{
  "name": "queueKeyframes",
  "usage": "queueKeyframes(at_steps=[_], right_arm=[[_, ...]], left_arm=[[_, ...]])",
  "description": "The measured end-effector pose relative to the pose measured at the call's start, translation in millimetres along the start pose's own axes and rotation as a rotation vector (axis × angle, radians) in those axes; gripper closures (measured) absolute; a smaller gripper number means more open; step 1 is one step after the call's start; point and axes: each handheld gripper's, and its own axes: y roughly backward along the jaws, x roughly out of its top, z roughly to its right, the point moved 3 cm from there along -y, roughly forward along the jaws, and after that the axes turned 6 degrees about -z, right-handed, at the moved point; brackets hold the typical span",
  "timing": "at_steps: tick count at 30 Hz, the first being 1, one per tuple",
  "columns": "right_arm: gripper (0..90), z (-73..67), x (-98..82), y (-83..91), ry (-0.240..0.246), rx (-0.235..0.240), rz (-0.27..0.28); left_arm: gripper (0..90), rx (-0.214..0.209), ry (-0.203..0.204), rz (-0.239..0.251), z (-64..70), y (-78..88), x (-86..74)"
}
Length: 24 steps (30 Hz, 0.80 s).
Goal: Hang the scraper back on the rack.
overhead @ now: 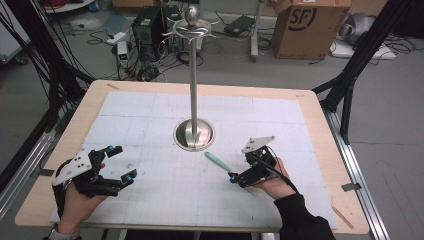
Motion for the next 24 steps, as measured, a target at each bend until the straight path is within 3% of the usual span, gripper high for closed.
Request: queueKeyframes(at_steps=[4, 5, 7, 11, 13, 19, 24], right_arm=[[0.2, 2.5, 7.3, -11.3, -0.006, -0.01, -0.069], [0.2, 3.8, 9.6, -17.5, -0.01, -0.018, -0.114], [0.7, 4.2, 10.3, -20.7, -0.017, -0.02, -0.135], [7.5, 4.3, 11.8, -28.8, -0.029, -0.03, -0.23], [17.6, 3.4, 12.2, -30.0, -0.035, -0.011, -0.269], [33.7, -0.6, 12.0, -33.8, -0.032, -0.015, -0.381], [50.2, -1.6, 14.7, -33.3, -0.045, -0.036, -0.419]], left_arm=[[6.6, -0.002, 0.003, -0.005, -0.2, -0.5, -0.6], [6.6, -0.002, 0.004, -0.003, -0.2, -0.5, -0.7], [6.6, 0.001, 0.004, -0.002, -1.3, -0.1, -0.4], [6.6, 0.003, 0.011, 0.003, -2.6, -0.2, 0.0], [6.6, -0.002, 0.011, 0.002, -1.8, -1.0, 0.0], [6.6, -0.017, 0.009, 0.002, 0.0, -5.9, 2.1], [6.6, -0.019, 0.006, -0.004, 1.0, -8.6, 2.0]])
